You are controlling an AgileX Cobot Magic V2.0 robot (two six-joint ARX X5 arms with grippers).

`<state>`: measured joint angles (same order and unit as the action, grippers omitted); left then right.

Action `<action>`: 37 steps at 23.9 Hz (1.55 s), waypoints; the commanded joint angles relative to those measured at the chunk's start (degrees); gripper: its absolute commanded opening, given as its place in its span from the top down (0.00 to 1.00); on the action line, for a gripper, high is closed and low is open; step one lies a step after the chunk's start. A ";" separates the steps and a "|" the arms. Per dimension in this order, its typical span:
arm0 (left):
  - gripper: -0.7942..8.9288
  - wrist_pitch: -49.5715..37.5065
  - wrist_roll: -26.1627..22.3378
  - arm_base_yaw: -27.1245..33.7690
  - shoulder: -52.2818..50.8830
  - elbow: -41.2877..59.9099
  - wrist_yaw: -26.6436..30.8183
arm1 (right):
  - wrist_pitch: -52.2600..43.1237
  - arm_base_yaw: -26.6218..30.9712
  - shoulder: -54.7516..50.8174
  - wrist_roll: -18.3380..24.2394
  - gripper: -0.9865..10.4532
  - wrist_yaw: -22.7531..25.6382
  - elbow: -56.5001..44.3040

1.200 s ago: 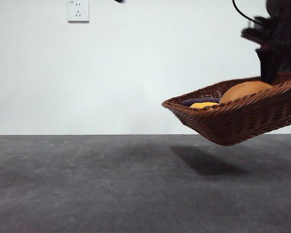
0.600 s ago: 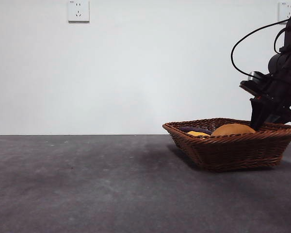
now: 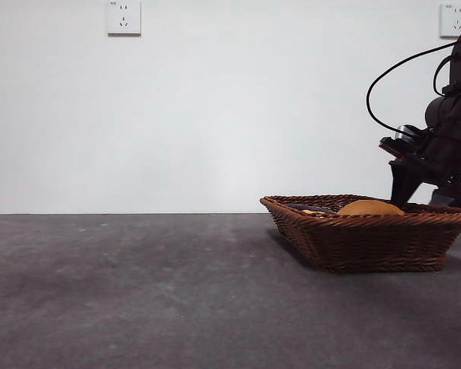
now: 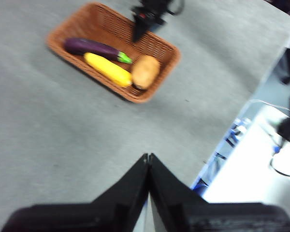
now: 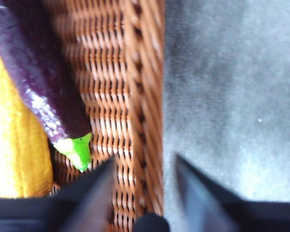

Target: Help me put the vegetables on the table into the basket

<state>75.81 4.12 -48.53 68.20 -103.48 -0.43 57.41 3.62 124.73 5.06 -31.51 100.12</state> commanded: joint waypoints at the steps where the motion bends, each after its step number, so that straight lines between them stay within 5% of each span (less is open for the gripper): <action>1: 0.92 -0.15 0.31 -0.11 -1.66 0.44 0.63 | 2.03 0.28 -0.09 -0.44 0.25 0.26 0.13; 5: 0.92 -0.15 0.15 -0.11 -5.33 0.44 0.44 | 7.43 1.68 -10.64 0.22 0.29 1.36 0.13; 8: 0.92 -0.17 0.13 -0.11 -7.98 0.76 0.46 | 10.38 1.68 -23.65 0.52 0.56 6.21 0.11; 11: 0.92 -0.17 -0.35 -0.11 -10.69 4.46 0.48 | 15.08 1.64 -36.44 0.52 0.94 10.45 0.11; 17: 0.92 -0.17 -1.05 -0.11 -15.58 17.16 5.03 | 21.51 1.60 -56.78 -2.54 0.92 15.54 -0.22; 26: 0.92 -0.22 9.38 -0.17 -19.32 25.90 9.64 | 21.55 0.55 -84.06 -7.32 0.92 15.89 -1.16; 32: 0.92 -0.22 9.38 -0.22 -19.10 25.90 9.49 | 21.57 0.35 -93.13 -8.07 0.92 10.05 -3.78; 37: 0.92 -0.22 9.33 -0.22 -19.06 25.90 10.58 | 21.57 0.13 -95.60 -8.09 0.91 10.40 -6.73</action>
<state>75.81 12.95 -48.56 49.34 -77.93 9.74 77.54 3.90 29.02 -2.39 -21.23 94.06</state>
